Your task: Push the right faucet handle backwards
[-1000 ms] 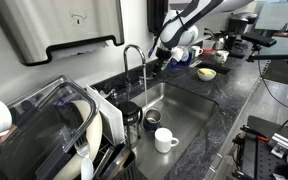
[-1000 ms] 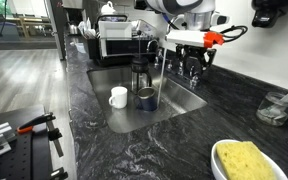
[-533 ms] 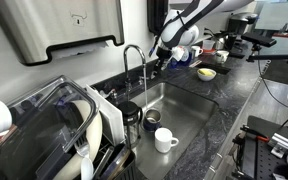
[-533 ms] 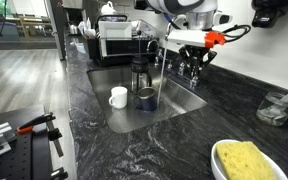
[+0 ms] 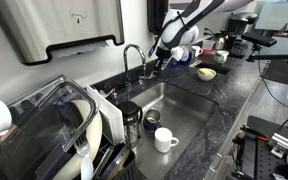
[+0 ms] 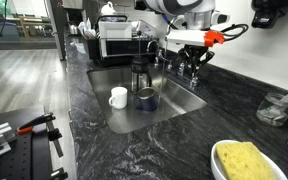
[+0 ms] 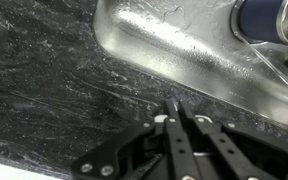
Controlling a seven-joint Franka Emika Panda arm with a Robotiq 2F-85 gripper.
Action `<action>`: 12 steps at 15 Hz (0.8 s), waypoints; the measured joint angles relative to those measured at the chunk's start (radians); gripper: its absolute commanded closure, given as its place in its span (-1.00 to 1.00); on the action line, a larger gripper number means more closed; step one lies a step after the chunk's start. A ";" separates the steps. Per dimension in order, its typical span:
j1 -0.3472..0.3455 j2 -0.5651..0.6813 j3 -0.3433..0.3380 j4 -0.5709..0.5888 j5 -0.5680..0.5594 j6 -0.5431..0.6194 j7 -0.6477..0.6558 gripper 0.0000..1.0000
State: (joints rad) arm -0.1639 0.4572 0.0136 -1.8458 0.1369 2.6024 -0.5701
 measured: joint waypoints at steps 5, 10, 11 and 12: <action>-0.007 0.001 0.007 0.000 -0.029 0.007 -0.041 0.96; -0.059 0.007 0.050 0.000 -0.025 0.029 -0.177 0.96; -0.072 0.009 0.061 0.000 -0.022 0.033 -0.210 0.96; -0.086 0.011 0.073 0.000 -0.016 0.039 -0.244 0.96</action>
State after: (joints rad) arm -0.2496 0.4682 0.0863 -1.8461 0.1207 2.6410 -0.8139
